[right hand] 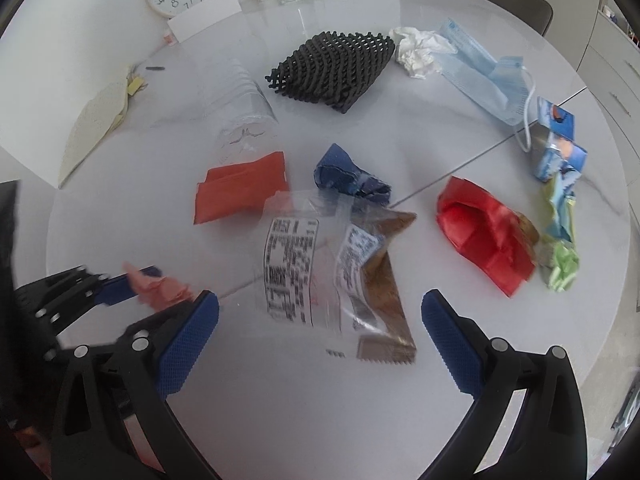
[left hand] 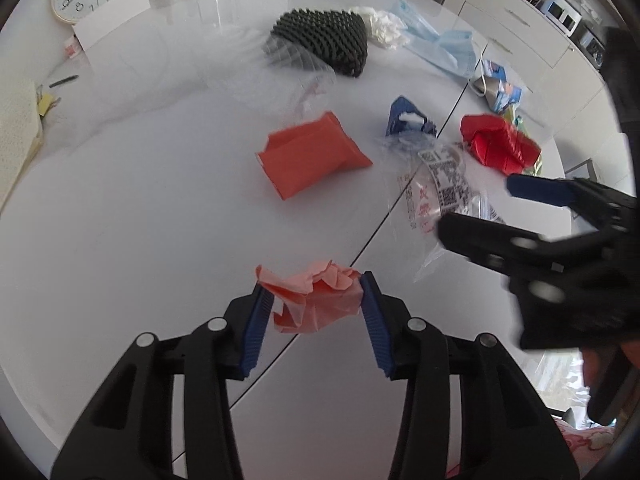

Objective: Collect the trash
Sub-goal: 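Grasp the pink paper with left tool while right tool grasps the plastic snack bag, then carry both items over the wastebasket and open both tools to drop them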

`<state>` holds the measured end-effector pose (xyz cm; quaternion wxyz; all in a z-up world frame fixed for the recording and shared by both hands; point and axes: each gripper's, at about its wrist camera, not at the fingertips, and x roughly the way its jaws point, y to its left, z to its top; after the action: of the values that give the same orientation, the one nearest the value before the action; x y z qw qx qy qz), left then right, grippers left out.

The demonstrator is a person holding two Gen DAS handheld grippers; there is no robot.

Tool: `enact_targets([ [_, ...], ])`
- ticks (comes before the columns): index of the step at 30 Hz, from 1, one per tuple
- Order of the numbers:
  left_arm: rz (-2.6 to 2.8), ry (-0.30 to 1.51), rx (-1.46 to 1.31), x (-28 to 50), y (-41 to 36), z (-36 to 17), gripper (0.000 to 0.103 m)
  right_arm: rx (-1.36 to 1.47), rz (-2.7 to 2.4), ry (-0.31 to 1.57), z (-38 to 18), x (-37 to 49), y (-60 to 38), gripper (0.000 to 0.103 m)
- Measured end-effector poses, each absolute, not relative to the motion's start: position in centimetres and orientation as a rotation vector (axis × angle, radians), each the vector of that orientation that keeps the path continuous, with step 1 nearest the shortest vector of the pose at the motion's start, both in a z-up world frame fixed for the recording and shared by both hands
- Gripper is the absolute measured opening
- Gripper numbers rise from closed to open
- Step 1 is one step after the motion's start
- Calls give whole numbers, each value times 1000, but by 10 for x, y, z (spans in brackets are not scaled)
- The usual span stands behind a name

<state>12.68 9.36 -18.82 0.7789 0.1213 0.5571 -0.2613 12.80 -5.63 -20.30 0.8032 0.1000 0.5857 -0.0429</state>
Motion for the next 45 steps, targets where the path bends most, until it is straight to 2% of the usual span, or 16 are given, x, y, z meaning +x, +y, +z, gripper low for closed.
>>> enact_targets([
  [3, -553, 1186, 239, 130, 99, -177, 43, 208, -100, 1267, -213, 138, -56, 98],
  [5, -545, 1176, 235, 131, 101, -173, 44, 210, -84, 1282, -218, 140, -58, 68],
  [8, -534, 1164, 228, 130, 105, -169, 43, 204, -64, 1293, -220, 135, -61, 53],
  [13, -532, 1158, 214, 125, 105, -161, 43, 238, -11, 1273, -209, 117, -68, 43],
  [21, -612, 1134, 247, 98, 71, -143, 44, 327, -23, 1205, -174, 54, -108, 43],
  [31, -873, 1118, 357, 29, -47, -127, 44, 437, -361, 1168, -144, -100, -224, 43],
  [37, -1031, 1101, 439, -22, -123, -123, 44, 494, -503, 1187, -160, -171, -285, 43],
  [44, -1102, 1104, 506, -65, -172, -125, 44, 518, -502, 1263, -206, -196, -323, 45],
  [45, -1104, 1109, 514, -69, -176, -126, 44, 520, -500, 1276, -213, -196, -326, 48],
])
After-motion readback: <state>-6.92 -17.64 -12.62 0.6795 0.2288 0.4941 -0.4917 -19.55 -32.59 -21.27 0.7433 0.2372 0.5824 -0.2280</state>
